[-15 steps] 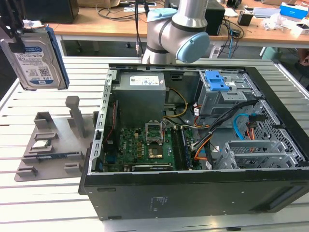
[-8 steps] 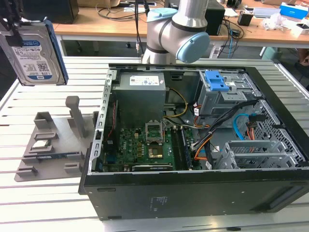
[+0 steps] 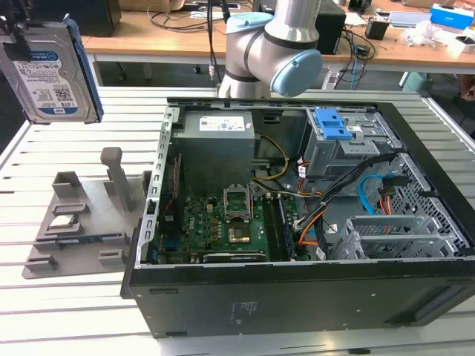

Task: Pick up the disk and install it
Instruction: 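Pick up the disk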

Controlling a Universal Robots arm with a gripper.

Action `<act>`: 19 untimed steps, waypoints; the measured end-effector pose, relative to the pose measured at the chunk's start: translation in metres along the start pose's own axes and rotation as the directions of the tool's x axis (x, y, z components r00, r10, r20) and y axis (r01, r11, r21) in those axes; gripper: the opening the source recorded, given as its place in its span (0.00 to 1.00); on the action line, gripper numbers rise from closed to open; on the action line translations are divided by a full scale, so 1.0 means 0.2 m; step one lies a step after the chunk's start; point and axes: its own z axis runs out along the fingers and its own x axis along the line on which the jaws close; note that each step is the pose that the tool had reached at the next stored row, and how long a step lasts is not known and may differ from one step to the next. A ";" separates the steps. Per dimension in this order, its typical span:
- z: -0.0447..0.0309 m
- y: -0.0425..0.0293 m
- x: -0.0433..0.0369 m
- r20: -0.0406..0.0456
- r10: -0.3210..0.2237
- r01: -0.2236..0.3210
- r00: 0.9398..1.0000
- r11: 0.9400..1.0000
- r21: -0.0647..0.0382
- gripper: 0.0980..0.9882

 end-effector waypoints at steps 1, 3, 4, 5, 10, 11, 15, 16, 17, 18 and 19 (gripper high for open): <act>-0.006 0.000 0.000 0.000 0.000 0.000 1.000 1.000 0.000 0.30; -0.020 -0.001 -0.001 0.000 0.000 0.000 1.000 1.000 0.000 0.30; -0.026 -0.001 -0.001 0.001 0.000 0.000 1.000 1.000 0.000 0.30; -0.033 -0.001 -0.001 0.001 0.000 0.000 1.000 1.000 -0.001 0.30; -0.078 -0.003 -0.002 0.002 0.000 0.000 1.000 1.000 -0.001 0.30; -0.086 -0.004 -0.003 0.002 0.000 0.000 1.000 1.000 -0.002 0.30; -0.119 -0.005 -0.003 0.004 0.000 0.000 1.000 1.000 -0.002 0.30; -0.125 -0.006 -0.004 0.004 0.000 0.000 1.000 1.000 -0.002 0.30; -0.134 -0.006 -0.004 0.005 0.000 0.000 1.000 1.000 -0.002 0.30; -0.140 -0.007 -0.004 0.005 0.000 0.000 1.000 1.000 -0.003 0.30; -0.145 -0.007 -0.004 0.005 0.000 0.000 1.000 1.000 -0.003 0.30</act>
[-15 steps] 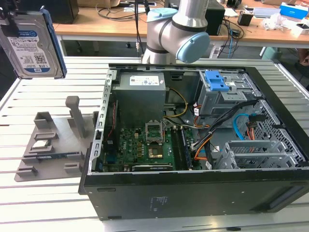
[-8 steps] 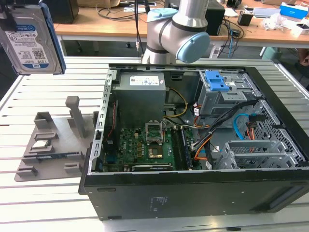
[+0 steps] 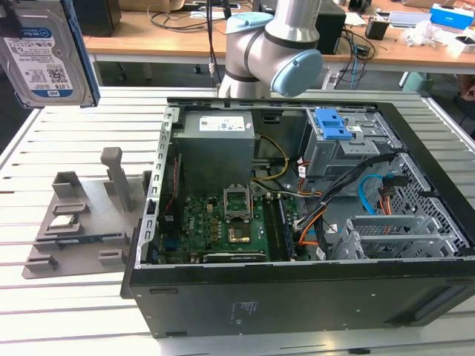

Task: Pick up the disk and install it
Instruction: 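Pick up the disk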

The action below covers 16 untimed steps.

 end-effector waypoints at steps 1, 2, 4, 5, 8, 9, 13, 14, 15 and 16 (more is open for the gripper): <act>-0.007 -0.001 0.000 0.000 0.000 0.000 1.000 1.000 0.000 0.30; -0.016 -0.001 -0.001 0.001 0.000 0.000 1.000 1.000 0.000 0.30; -0.027 -0.002 -0.001 0.001 0.000 0.000 1.000 1.000 -0.001 0.30; -0.031 -0.002 -0.001 0.001 0.000 0.000 1.000 1.000 -0.001 0.30; -0.046 -0.003 -0.002 0.002 0.000 0.000 1.000 1.000 -0.001 0.30; -0.052 -0.004 -0.002 0.002 0.000 0.000 1.000 1.000 -0.001 0.30; -0.080 -0.006 -0.003 0.003 0.000 0.000 1.000 1.000 -0.002 0.30; -0.089 -0.006 -0.003 0.003 0.000 0.000 1.000 1.000 -0.002 0.30; -0.097 -0.007 -0.003 0.004 0.000 0.000 1.000 1.000 -0.002 0.30; -0.104 -0.007 -0.003 0.004 0.000 0.000 1.000 1.000 -0.002 0.30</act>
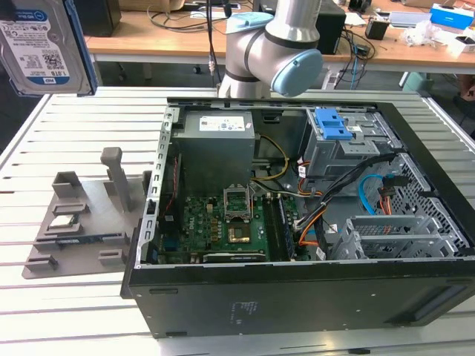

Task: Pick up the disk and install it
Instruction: 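Pick up the disk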

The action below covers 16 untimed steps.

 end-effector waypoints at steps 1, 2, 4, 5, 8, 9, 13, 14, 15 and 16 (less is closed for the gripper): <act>-0.005 0.000 0.000 0.000 0.000 0.000 1.000 1.000 0.000 0.30; -0.014 0.000 -0.001 0.001 0.000 0.000 1.000 1.000 0.000 0.30; -0.036 0.000 -0.001 0.002 0.000 0.000 1.000 1.000 0.000 0.30; -0.041 0.001 -0.002 0.002 0.000 0.000 1.000 1.000 0.000 0.30; -0.053 0.001 -0.002 0.002 0.000 0.000 1.000 1.000 0.000 0.30; -0.054 0.001 -0.002 0.002 0.000 0.000 1.000 1.000 0.000 0.30; -0.055 0.001 -0.002 0.002 0.000 0.000 1.000 1.000 0.000 0.30; -0.055 0.001 -0.002 0.002 0.000 0.000 1.000 1.000 0.000 0.30; -0.056 -0.008 -0.001 0.002 0.000 0.000 1.000 1.000 0.000 0.30; -0.056 -0.022 -0.001 0.002 0.000 0.000 1.000 1.000 0.000 0.30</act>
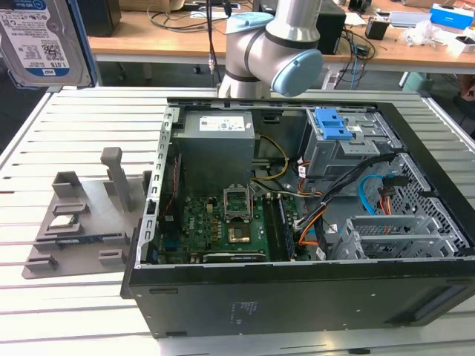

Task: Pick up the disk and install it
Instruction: 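Pick up the disk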

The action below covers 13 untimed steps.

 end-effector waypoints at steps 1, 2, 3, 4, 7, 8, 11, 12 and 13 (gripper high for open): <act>-0.001 -0.010 0.000 0.000 0.000 0.000 1.000 1.000 0.000 0.30; -0.002 -0.022 0.001 0.000 0.000 0.000 1.000 1.000 0.000 0.30; -0.003 -0.046 0.002 0.000 0.000 0.000 1.000 1.000 0.000 0.30; -0.004 -0.060 0.003 0.000 0.000 0.000 1.000 1.000 0.000 0.30; -0.006 -0.104 0.005 0.000 0.000 0.000 1.000 1.000 0.000 0.30; -0.008 -0.128 0.006 0.000 0.000 0.000 1.000 1.000 0.000 0.30; -0.011 -0.185 0.008 0.000 0.000 0.000 1.000 1.000 0.000 0.30; -0.012 -0.212 0.010 0.000 0.000 0.000 1.000 1.000 0.000 0.30; -0.014 -0.239 0.011 0.000 0.000 0.000 1.000 1.000 0.000 0.30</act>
